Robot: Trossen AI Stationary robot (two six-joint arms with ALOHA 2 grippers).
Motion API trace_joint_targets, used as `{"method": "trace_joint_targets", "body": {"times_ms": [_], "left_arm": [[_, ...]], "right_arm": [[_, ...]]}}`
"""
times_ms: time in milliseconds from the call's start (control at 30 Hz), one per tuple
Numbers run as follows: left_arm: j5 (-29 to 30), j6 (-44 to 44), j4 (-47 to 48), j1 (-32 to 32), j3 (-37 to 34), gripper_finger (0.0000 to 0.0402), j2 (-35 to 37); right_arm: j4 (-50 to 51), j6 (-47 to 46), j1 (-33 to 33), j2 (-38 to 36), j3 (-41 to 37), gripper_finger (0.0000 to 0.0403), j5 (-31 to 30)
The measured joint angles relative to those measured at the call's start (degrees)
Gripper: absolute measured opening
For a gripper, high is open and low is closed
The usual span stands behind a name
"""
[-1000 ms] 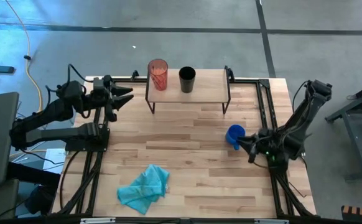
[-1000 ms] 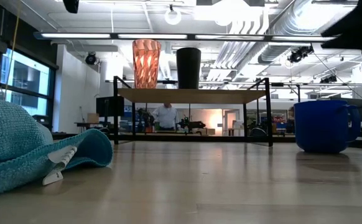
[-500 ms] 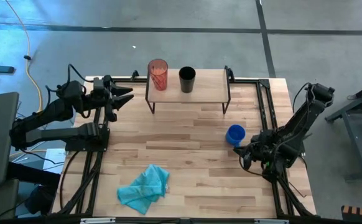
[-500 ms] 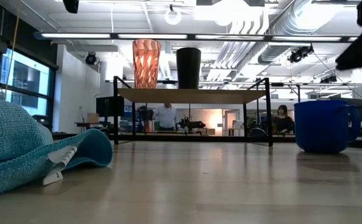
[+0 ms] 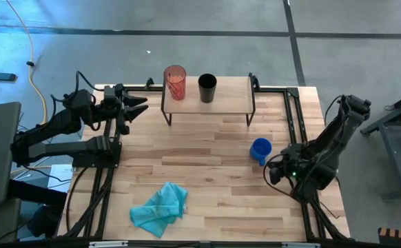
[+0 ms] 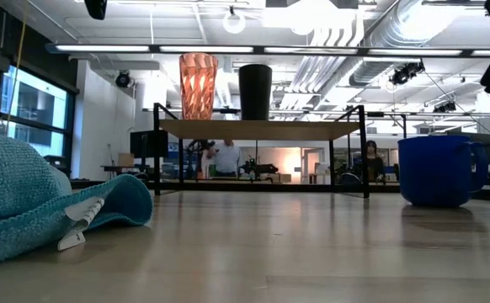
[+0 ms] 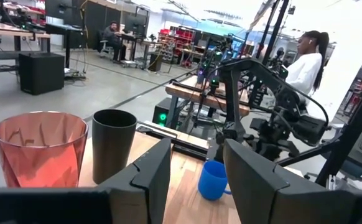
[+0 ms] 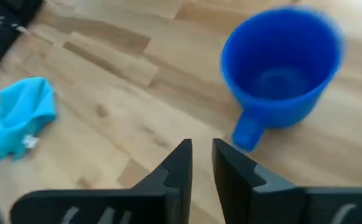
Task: Stack small to large cups/mugs on shelf
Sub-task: Put the blue mug on the shelf
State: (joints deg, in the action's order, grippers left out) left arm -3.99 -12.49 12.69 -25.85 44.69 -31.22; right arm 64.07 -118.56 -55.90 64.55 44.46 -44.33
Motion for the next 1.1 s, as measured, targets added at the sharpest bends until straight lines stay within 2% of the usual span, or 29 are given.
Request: {"method": "trace_joint_targets", "body": {"times_ms": [100, 333, 433, 800, 1100], "left_arm": [[0.00, 0.00, 0.04, -0.01, 0.00, 0.0138, -0.04], [0.00, 0.00, 0.04, 0.00, 0.00, 0.0138, -0.04], [0.00, -0.24, 0.04, -0.01, 0.00, 0.0138, -0.04], [-0.96, -1.55, 0.81, 0.00, -0.02, 0.0138, -0.04], [-1.11, -1.47, 0.83, 0.00, -0.02, 0.0138, -0.01]], "right_arm": [[-3.17, -0.40, 0.81, 0.84, -0.32, 0.0077, 0.19], [-3.10, -1.16, 3.72, 3.40, -0.32, 0.0126, 1.73], [-3.07, -1.21, 5.11, 5.02, -0.32, 0.0129, 4.26], [-3.19, -1.18, 10.41, 8.29, -0.32, 0.0130, 6.68], [-6.05, -1.76, 11.02, 12.74, -0.32, 0.0130, 7.93]]}}
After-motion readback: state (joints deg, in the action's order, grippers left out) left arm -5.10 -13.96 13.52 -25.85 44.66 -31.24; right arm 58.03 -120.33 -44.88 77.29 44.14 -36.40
